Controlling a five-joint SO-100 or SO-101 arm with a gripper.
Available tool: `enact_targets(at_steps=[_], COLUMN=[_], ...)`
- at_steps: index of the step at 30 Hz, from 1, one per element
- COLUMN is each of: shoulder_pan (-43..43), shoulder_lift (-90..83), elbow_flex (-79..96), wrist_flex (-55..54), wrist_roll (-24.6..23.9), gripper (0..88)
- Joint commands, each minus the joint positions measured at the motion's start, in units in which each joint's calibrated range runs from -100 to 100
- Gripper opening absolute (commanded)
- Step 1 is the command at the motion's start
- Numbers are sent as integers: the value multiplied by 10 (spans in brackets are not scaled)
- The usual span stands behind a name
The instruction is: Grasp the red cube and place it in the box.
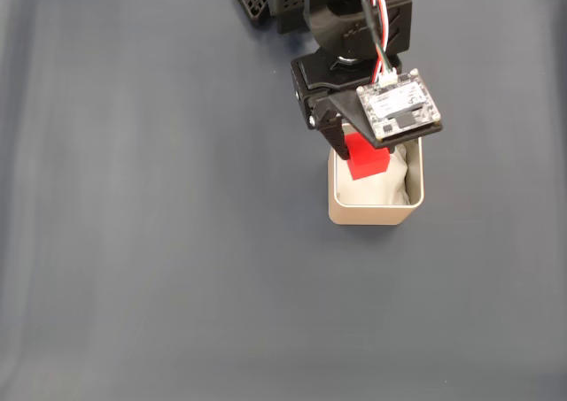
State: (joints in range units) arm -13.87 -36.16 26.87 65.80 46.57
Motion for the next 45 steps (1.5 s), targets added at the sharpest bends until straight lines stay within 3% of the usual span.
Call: enact_targets(at_steps=[1,7,16,21,45], shoulder_pan=[6,3,7,8,11], shoulder_lift=[1,2,-8,-14,-30], elbow_flex=[-26,-27,-12,-1,19], wrist_flex=[-7,-12,-57,-63,-72], wrist_roll=[-5,-7,-31,-25,-27], gripper=[6,31,315,407,435])
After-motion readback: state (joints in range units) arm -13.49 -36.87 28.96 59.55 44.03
